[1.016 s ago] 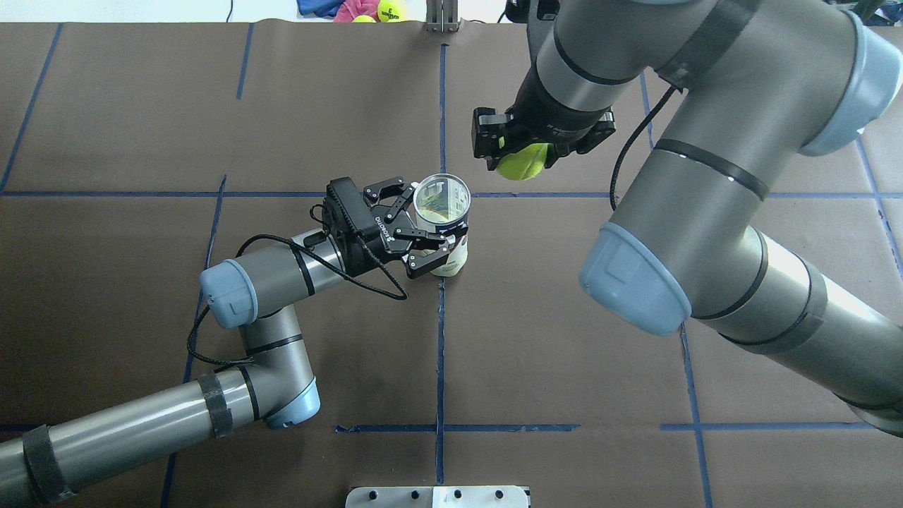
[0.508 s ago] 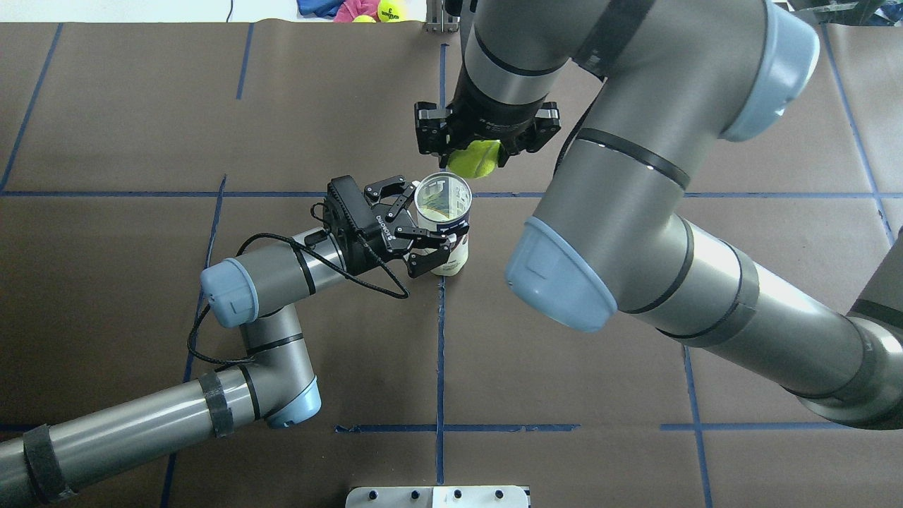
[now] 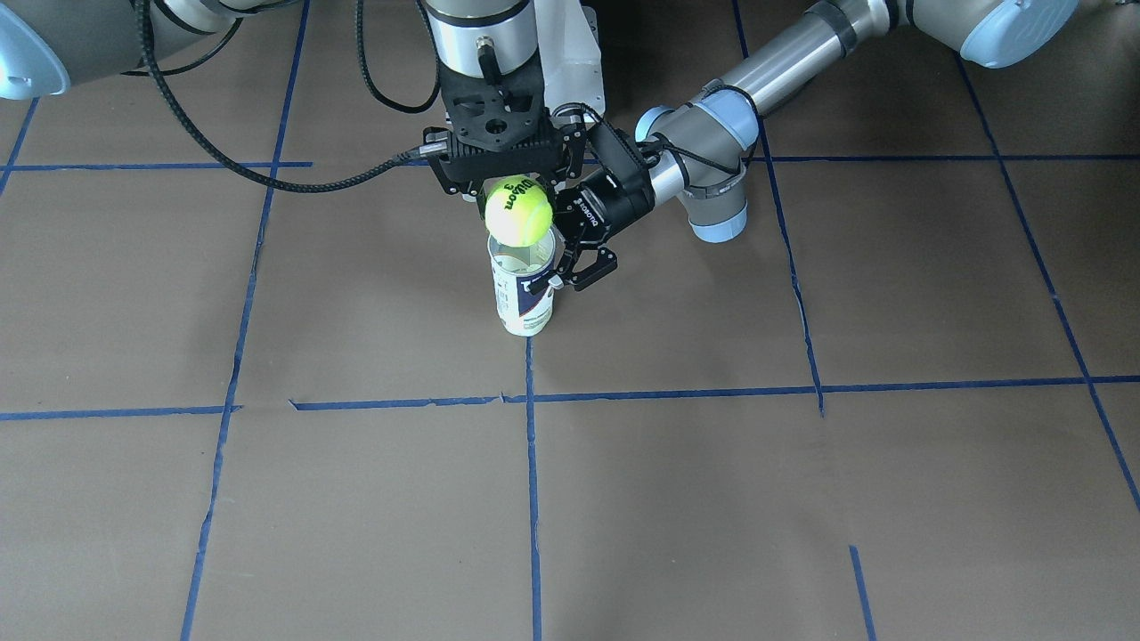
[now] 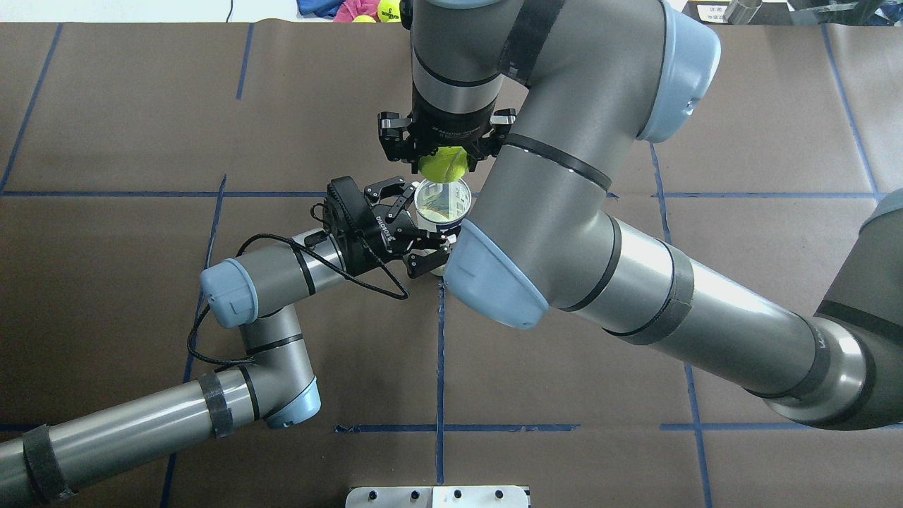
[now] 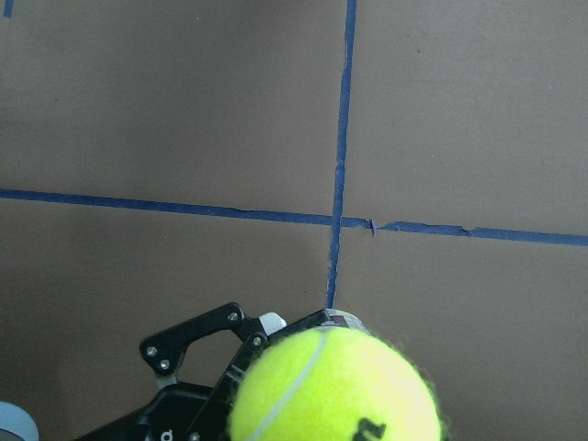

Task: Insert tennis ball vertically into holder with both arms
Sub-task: 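Carry the second ball with the right gripper over the can's top, then open the right gripper to drop the second ball into the can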

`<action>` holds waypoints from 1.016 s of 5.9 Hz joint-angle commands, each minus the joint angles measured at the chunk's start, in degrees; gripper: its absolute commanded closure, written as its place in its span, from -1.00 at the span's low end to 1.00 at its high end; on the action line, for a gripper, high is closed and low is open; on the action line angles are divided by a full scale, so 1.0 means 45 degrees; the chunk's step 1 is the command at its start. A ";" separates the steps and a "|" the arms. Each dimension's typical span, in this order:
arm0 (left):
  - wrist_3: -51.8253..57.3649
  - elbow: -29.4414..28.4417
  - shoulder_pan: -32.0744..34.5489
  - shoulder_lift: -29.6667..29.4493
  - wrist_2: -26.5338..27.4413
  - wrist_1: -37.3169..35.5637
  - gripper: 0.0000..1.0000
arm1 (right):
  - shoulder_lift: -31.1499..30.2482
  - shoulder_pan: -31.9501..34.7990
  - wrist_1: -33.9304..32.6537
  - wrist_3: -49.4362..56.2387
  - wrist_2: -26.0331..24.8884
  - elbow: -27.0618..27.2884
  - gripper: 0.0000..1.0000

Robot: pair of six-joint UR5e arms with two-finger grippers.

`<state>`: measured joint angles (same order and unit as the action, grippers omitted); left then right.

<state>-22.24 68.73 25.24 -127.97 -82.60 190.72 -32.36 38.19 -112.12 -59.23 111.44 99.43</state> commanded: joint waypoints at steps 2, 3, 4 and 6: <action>0.0000 0.0000 0.0015 0.0020 -0.0004 0.0020 -0.63 | -0.0094 -0.0166 0.0013 -0.0060 -0.0116 -0.0083 0.08; 0.0000 0.0000 0.0015 0.0001 -0.0004 0.0020 -0.63 | -0.0114 -0.0166 0.0013 -0.0099 -0.0348 -0.0025 -0.93; 0.0019 0.0000 0.0015 0.0020 -0.0004 0.0020 -0.63 | -0.0095 -0.0185 0.0013 -0.0099 -0.0350 -0.0005 -0.95; 0.0000 0.0000 0.0015 0.0020 -0.0004 0.0020 -0.63 | -0.0095 -0.0186 0.0013 -0.0099 -0.0351 0.0015 -0.95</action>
<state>-22.22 68.73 25.31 -127.88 -82.62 190.81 -32.79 37.33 -112.06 -59.67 109.88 99.45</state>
